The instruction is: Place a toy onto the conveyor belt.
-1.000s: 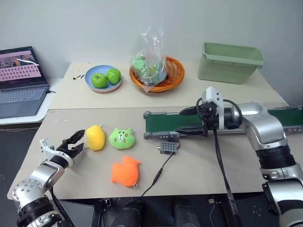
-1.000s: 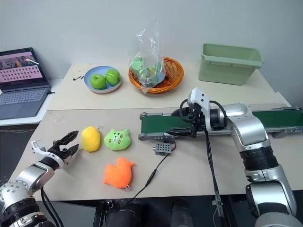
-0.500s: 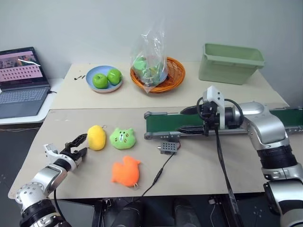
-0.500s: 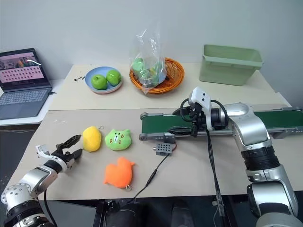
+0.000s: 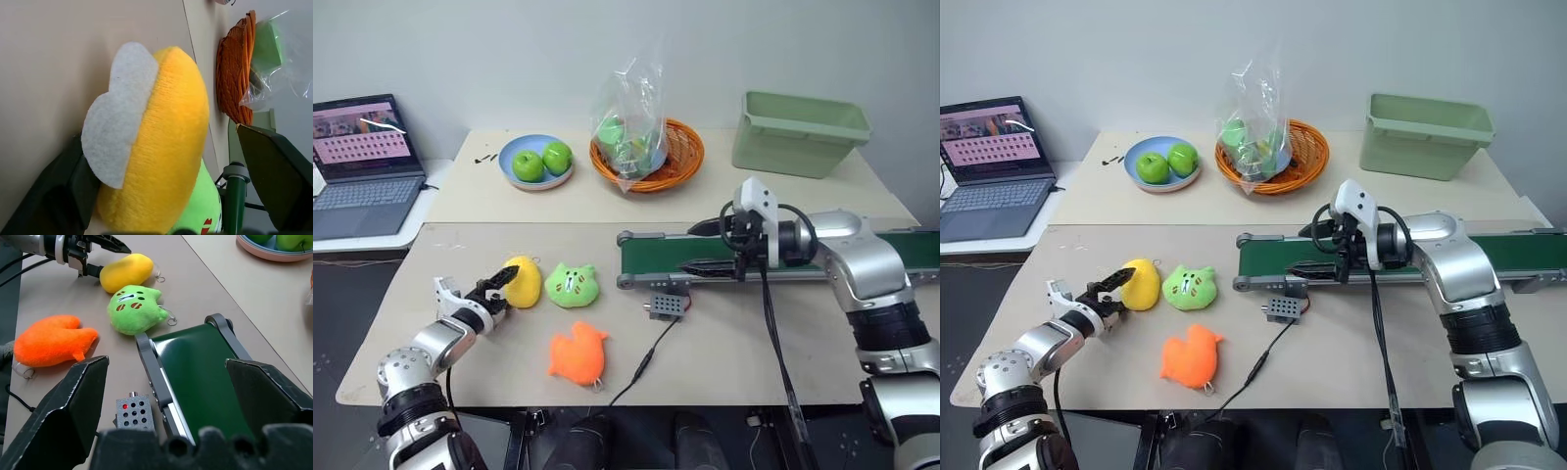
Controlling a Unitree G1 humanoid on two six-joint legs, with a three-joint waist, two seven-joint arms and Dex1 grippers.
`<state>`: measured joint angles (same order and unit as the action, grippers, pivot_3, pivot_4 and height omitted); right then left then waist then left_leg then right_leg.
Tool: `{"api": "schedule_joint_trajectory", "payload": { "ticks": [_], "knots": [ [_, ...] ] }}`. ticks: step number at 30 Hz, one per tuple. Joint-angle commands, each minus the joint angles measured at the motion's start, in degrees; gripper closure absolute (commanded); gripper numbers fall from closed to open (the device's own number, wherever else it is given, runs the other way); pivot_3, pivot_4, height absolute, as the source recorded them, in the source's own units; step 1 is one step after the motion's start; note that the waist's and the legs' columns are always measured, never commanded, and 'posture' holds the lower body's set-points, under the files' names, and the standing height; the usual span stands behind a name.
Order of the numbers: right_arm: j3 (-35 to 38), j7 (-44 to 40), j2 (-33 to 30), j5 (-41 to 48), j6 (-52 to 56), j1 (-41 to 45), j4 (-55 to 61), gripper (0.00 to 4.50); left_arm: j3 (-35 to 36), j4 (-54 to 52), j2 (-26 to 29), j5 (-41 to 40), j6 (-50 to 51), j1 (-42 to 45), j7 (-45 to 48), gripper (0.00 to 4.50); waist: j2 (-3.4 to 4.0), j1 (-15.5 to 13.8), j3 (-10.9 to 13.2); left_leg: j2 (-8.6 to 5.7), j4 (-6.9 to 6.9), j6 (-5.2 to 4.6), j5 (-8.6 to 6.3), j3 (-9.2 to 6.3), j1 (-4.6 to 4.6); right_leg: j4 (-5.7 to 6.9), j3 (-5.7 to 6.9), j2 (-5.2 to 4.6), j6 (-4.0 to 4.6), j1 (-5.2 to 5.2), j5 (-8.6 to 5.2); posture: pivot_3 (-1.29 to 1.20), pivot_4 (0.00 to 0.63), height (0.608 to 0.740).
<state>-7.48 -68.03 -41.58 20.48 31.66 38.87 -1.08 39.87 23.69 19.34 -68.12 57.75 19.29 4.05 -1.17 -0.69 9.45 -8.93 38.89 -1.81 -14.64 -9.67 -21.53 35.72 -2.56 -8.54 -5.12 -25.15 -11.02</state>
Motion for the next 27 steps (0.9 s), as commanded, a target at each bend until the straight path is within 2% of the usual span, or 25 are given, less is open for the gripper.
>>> {"api": "schedule_joint_trajectory", "payload": {
  "ticks": [1, 6, 7, 10, 15, 19, 21, 24, 27],
  "knots": [
    [2.2, 0.6, -0.8, 0.2, -1.2, -0.2, 2.1, 0.00, -0.2, 0.8, -0.7, 0.0, 0.6, 0.2, 0.5, 1.93, 0.00, 0.0, 0.0, 0.00, 0.00, 0.00, 0.00, 0.00, 0.00, 0.00, 0.00, 0.00, 0.00, 0.00, 0.00, 0.00, 0.150, 0.740],
    [1.8, 0.8, -0.6, -0.1, -1.7, 0.3, 1.3, 0.00, 0.4, -0.7, -0.2, -0.6, 0.7, 0.4, 2.0, 3.78, 0.00, 0.1, 0.0, 0.01, 0.00, 0.00, 0.00, 0.00, -0.03, -0.01, 0.00, 0.00, 0.00, -0.05, 0.00, 0.00, 0.150, 0.740],
    [1.7, 0.7, -0.5, -0.2, -1.8, 0.4, 1.1, 0.00, 0.5, -1.8, 0.0, -0.7, 0.2, 0.3, 2.7, 3.97, -0.01, 0.1, 0.0, 0.01, 0.00, 0.00, 0.00, 0.01, -0.04, -0.01, 0.00, 0.00, 0.00, -0.05, 0.00, 0.00, 0.150, 0.740],
    [1.4, 0.6, -0.3, -0.3, -2.1, 0.8, 0.6, 0.00, 1.4, -5.5, 0.8, -1.0, -1.7, 0.2, 4.9, 3.97, -0.03, 0.1, 0.0, 0.02, 0.00, 0.00, 0.00, 0.01, -0.06, 0.00, 0.01, 0.01, 0.00, -0.06, 0.00, 0.00, 0.150, 0.740],
    [0.7, 0.1, 0.3, -0.6, -3.0, 1.5, -0.7, 0.00, -3.1, -14.2, 1.9, 9.8, -15.2, 2.2, 6.7, 3.97, -0.05, 0.2, 0.0, 0.06, -0.01, 0.01, -0.01, 0.03, -0.09, -0.05, 0.01, 0.02, 0.01, -0.08, 0.01, 0.00, 0.150, 0.740],
    [0.6, -0.2, 0.7, -1.0, -3.3, 2.0, -1.3, 0.00, -19.0, -26.2, 7.0, 33.0, -32.6, -0.6, 11.1, 3.97, -0.10, 0.1, 0.1, 0.23, -0.02, 0.22, 0.11, 0.13, -0.21, -0.36, 0.06, 0.15, 0.24, -0.06, 0.22, 0.00, 0.150, 0.740],
    [0.6, -0.4, 0.7, -1.1, -3.3, 1.9, -1.3, 0.00, -24.5, -28.5, 9.5, 41.1, -39.4, -3.0, 13.7, 3.97, -0.08, 0.1, 0.0, 0.48, -0.09, 0.55, 0.31, 0.28, -0.34, -0.82, 0.05, 0.35, 0.40, -0.04, 0.52, 0.00, 0.150, 0.740],
    [0.9, -0.8, 0.5, -0.6, -2.7, 1.6, -0.7, 0.00, -32.6, -27.4, 15.8, 58.4, -52.7, -7.4, 14.0, 3.97, -0.04, 0.4, 0.0, 0.54, -0.15, 0.35, 0.19, 0.56, -0.26, -0.86, 0.03, 0.31, 0.40, -0.08, 0.52, 0.00, 0.150, 0.740],
    [1.1, -1.0, 0.2, -0.4, -2.4, 1.3, -0.5, 0.00, -35.7, -22.8, 19.4, 69.0, -62.7, -10.2, 12.0, 3.97, -0.04, 0.7, 0.0, 0.79, -0.20, 0.35, 0.04, 0.79, -0.26, -0.87, 0.01, 0.48, 0.42, -0.22, 0.53, 0.00, 0.150, 0.740]
  ]
}}
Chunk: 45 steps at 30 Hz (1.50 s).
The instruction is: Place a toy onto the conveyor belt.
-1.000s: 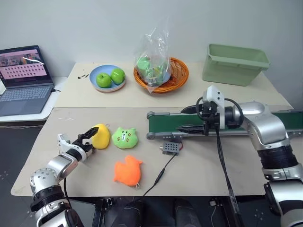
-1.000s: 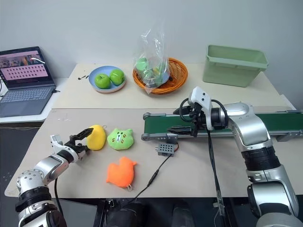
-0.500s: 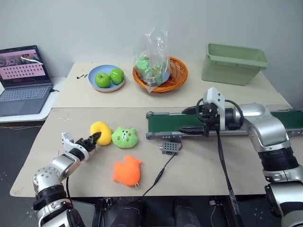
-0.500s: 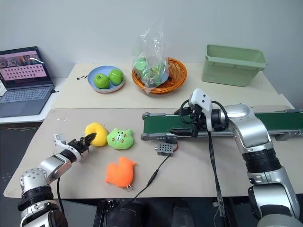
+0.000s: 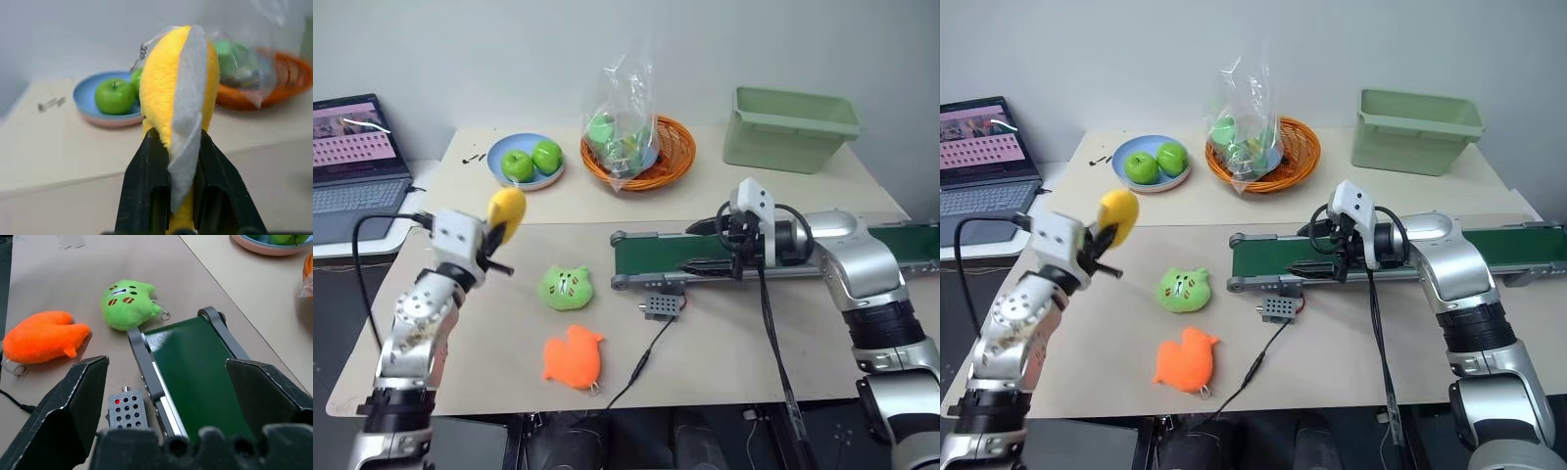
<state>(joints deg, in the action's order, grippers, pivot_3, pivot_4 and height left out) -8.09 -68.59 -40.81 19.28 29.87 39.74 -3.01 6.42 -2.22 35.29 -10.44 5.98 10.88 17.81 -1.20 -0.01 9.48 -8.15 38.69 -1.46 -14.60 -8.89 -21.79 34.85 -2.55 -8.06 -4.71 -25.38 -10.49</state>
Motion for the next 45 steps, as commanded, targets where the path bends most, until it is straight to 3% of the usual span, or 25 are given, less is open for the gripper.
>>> {"api": "schedule_joint_trajectory", "payload": {
  "ticks": [1, 5, 13, 22, 28, 38, 45],
  "knots": [
    [1.8, -0.5, -0.7, 0.8, -0.7, 0.3, 1.4, 0.00, -3.2, 4.7, 4.8, 15.1, -14.2, -2.5, -3.0, 3.97, 0.00, 0.0, 0.0, 0.08, 0.00, 0.04, -0.03, -0.01, -0.02, 0.00, 0.00, 0.09, 0.03, -0.05, 0.02, 0.00, 0.150, 0.740],
    [2.2, 0.7, -0.7, -0.1, -1.5, 0.8, 0.2, 0.00, -10.5, 7.5, 12.7, 35.5, -28.3, -3.8, -9.7, 3.97, 0.01, -0.1, 0.0, 0.32, -0.05, 0.14, -0.07, -0.01, -0.29, 0.08, 0.00, 0.38, 0.23, -0.51, 0.13, 0.00, 0.150, 0.740],
    [2.4, 1.4, -0.8, 0.1, -1.3, 0.4, 1.0, 0.00, -14.8, 12.6, 12.7, 49.3, -37.6, 7.1, -19.6, 3.97, 0.03, -0.6, 0.0, 0.43, -0.06, 0.06, -0.11, 0.05, -0.44, 0.15, 0.01, 0.51, 0.39, -0.75, 0.25, 0.00, 0.150, 0.740],
    [4.1, 3.3, -2.0, 0.7, -0.3, -2.1, 3.8, 0.00, -24.2, 26.9, 6.3, 56.0, -46.5, 26.7, -22.2, 3.97, 0.02, -0.4, 0.0, 0.45, 0.10, 0.35, 0.06, 0.32, -0.49, 0.16, 0.06, 0.49, 0.32, -0.79, 0.30, 0.00, 0.150, 0.740],
    [5.2, 4.4, -2.7, 1.0, 0.3, -2.6, 5.1, 0.00, -30.6, 40.2, -1.4, 59.9, -49.0, 38.6, -25.4, 3.97, 0.00, -0.4, 0.0, 0.45, 0.19, 0.34, 0.06, 0.44, -0.50, 0.15, 0.05, 0.50, 0.26, -0.78, 0.38, 0.00, 0.150, 0.740],
    [6.7, 5.8, -3.5, 1.5, 2.1, -4.8, 7.9, 0.00, -36.0, 53.7, -8.0, 60.5, -48.4, 42.9, -25.9, 3.97, -0.02, 0.7, 0.0, 0.47, 0.27, 0.23, 0.01, 0.66, -0.52, 0.22, 0.01, 0.50, 0.17, -0.80, 0.44, 0.00, 0.150, 0.740],
    [7.0, 6.2, -3.4, 1.5, 2.6, -5.1, 8.5, 0.00, -36.6, 55.3, -8.3, 59.3, -49.1, 42.3, -26.0, 3.97, -0.03, 0.7, 0.0, 0.48, 0.32, 0.21, 0.00, 0.70, -0.48, 0.22, -0.02, 0.50, 0.15, -0.80, 0.45, 0.00, 0.150, 0.740]
  ]
}}
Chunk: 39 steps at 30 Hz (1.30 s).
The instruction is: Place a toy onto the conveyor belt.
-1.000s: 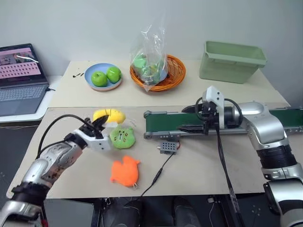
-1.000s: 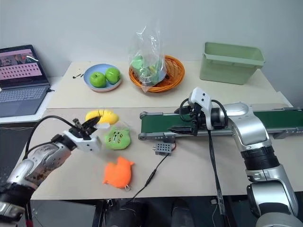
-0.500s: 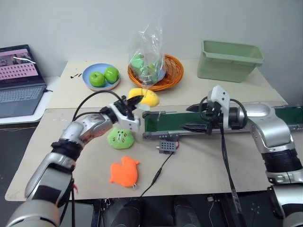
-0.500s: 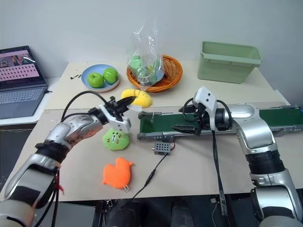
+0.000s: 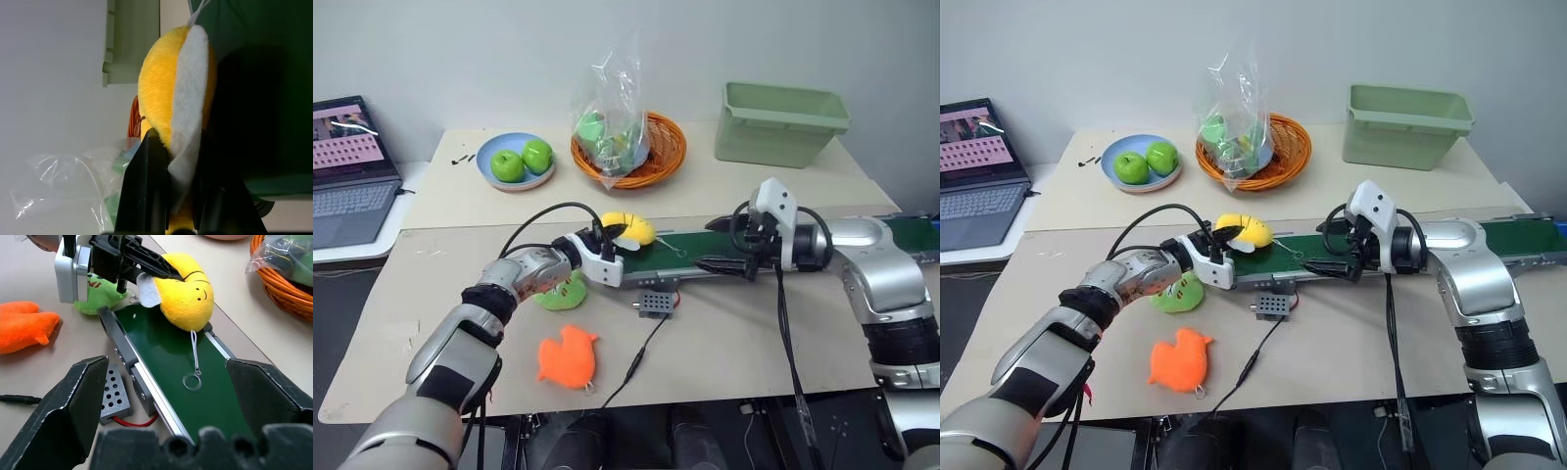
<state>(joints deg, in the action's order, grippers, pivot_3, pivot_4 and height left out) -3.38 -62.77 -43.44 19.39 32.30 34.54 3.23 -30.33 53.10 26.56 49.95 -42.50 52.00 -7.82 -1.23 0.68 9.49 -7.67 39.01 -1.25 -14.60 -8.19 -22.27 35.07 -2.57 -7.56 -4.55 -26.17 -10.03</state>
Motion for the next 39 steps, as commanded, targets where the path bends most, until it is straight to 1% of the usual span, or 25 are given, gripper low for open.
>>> {"api": "schedule_joint_trajectory", "payload": {
  "ticks": [1, 10, 18, 31, 35, 37, 39],
  "knots": [
    [2.3, 0.5, -0.8, 1.3, 0.1, 0.0, 2.2, 0.00, 0.1, -0.1, 0.6, -1.2, -0.8, 1.1, -0.4, 3.97, 0.00, 0.0, 0.0, 0.00, 0.00, 0.00, 0.00, 0.00, 0.00, 0.00, 0.00, 0.00, 0.00, 0.00, 0.00, 0.00, 0.150, 0.740],
    [2.0, 1.2, -0.1, 1.3, 0.1, 0.4, 2.1, 0.00, 0.6, -3.0, 1.9, -3.0, -3.1, -0.1, 1.5, 3.97, 0.00, 0.0, 0.0, 0.00, 0.02, 0.00, 0.00, 0.02, -0.01, 0.00, -0.01, 0.00, 0.00, 0.00, 0.01, 0.00, 0.150, 0.740],
    [1.7, 1.7, 0.5, 1.2, -0.2, 0.9, 1.5, 0.00, 1.7, -10.2, 2.3, -6.8, -4.1, -1.9, 6.6, 3.97, 0.00, 0.0, 0.0, 0.00, 0.03, 0.00, 0.00, 0.02, -0.03, 0.01, -0.03, 0.00, 0.00, 0.00, 0.02, 0.00, 0.150, 0.740],
    [1.9, 3.1, 1.5, 0.5, -1.0, 1.5, 0.8, 0.00, 1.1, -10.3, 2.1, -7.6, -2.3, -2.9, 10.8, 3.97, 0.00, 0.1, 0.0, 0.00, 0.09, -0.02, -0.01, 0.07, -0.01, 0.02, -0.06, 0.00, 0.00, 0.00, 0.02, 0.00, 0.150, 0.740],
    [1.8, 3.4, 1.4, 0.2, -1.4, 1.8, 0.3, 0.00, 1.7, -11.4, 2.4, -9.6, -3.2, -3.6, 13.0, 3.97, 0.00, 0.1, 0.0, 0.00, 0.09, -0.02, -0.01, 0.07, 0.00, 0.03, -0.07, 0.00, 0.01, 0.00, 0.02, 0.00, 0.150, 0.740],
    [1.7, 3.5, 1.5, 0.1, -1.6, 2.0, 0.0, 0.00, 2.0, -11.7, 2.6, -11.1, -3.1, -3.8, 15.0, 3.42, 0.00, 0.1, 0.0, 0.00, 0.10, -0.02, -0.01, 0.07, 0.00, 0.02, -0.07, 0.00, 0.01, 0.00, 0.03, 0.00, 0.150, 0.740],
    [1.6, 3.6, 1.5, 0.0, -1.8, 2.1, -0.2, 0.00, 2.6, -12.6, 2.7, -13.4, -3.0, -4.0, 17.6, 2.98, 0.00, 0.1, 0.0, 0.00, 0.11, -0.02, -0.01, 0.07, 0.00, 0.03, -0.08, 0.00, 0.01, 0.00, 0.03, 0.00, 0.150, 0.740]
  ]
}}
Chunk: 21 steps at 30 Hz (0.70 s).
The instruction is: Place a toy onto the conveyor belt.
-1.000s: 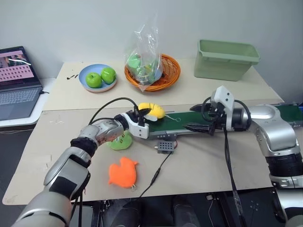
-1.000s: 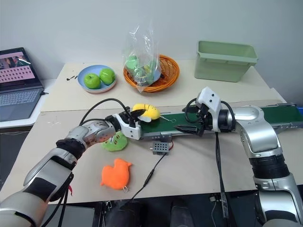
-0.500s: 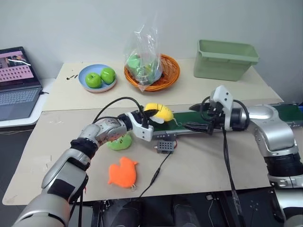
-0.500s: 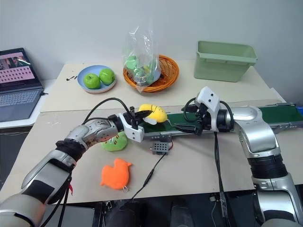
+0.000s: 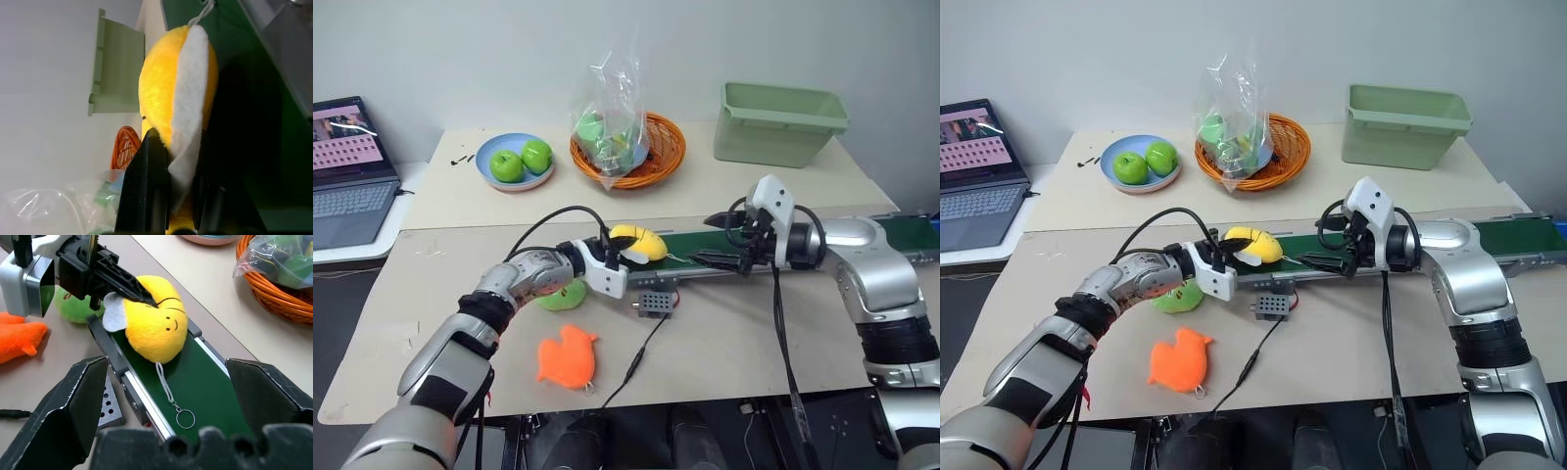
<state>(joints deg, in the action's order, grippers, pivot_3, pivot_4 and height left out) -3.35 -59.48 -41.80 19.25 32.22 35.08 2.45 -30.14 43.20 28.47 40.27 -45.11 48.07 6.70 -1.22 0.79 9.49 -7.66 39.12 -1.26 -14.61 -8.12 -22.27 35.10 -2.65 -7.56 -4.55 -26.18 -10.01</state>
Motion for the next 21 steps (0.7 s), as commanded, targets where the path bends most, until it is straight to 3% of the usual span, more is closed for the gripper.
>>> {"api": "schedule_joint_trajectory", "payload": {
  "ticks": [1, 5, 8, 14, 21],
  "knots": [
    [1.5, 0.3, -0.1, 0.1, -1.8, 1.7, 0.4, 0.00, 2.8, -3.7, 1.0, -5.2, -0.2, -0.1, 4.6, 2.55, 0.00, 0.0, 0.0, 0.00, 0.00, 0.00, 0.00, 0.00, 0.00, 0.00, 0.00, 0.00, 0.00, 0.00, 0.00, 0.00, 0.150, 0.740],
    [1.4, 0.1, -0.5, -0.2, -2.4, 2.0, -0.4, 0.00, 5.6, -11.4, 2.1, -14.3, 2.8, -1.0, 14.4, 0.97, 0.00, 0.0, 0.0, 0.02, 0.00, -0.01, -0.01, 0.00, -0.01, 0.01, -0.01, 0.00, 0.00, -0.01, 0.00, 0.00, 0.150, 0.740],
    [1.0, -0.1, -0.6, -0.7, -3.0, 2.4, -1.1, 0.00, 7.4, -16.3, 2.4, -18.6, 5.9, -1.5, 19.3, 0.06, 0.01, 0.0, 0.0, 0.01, 0.04, -0.03, -0.01, 0.00, -0.03, 0.02, -0.01, 0.00, 0.00, -0.01, 0.00, 0.00, 0.150, 0.740],
    [0.6, -0.7, -0.3, -1.3, -3.7, 3.3, -2.4, 0.00, 12.3, -26.5, 1.1, -29.5, 19.9, -2.5, 28.5, 0.06, 0.01, 0.3, 0.0, 0.02, 0.07, -0.03, -0.02, 0.02, -0.01, 0.04, -0.04, 0.00, 0.01, -0.01, 0.00, 0.00, 0.150, 0.740],
    [1.0, -3.1, -1.9, -1.0, -3.8, 3.7, -2.8, 0.00, 20.5, -39.9, -0.5, -51.8, 50.3, -8.4, 39.1, 0.06, 0.02, 0.5, 0.0, 0.05, 0.15, -0.05, -0.03, 0.07, 0.01, 0.19, -0.04, 0.02, 0.01, -0.01, 0.00, 0.00, 0.150, 0.740]
  ]
}}
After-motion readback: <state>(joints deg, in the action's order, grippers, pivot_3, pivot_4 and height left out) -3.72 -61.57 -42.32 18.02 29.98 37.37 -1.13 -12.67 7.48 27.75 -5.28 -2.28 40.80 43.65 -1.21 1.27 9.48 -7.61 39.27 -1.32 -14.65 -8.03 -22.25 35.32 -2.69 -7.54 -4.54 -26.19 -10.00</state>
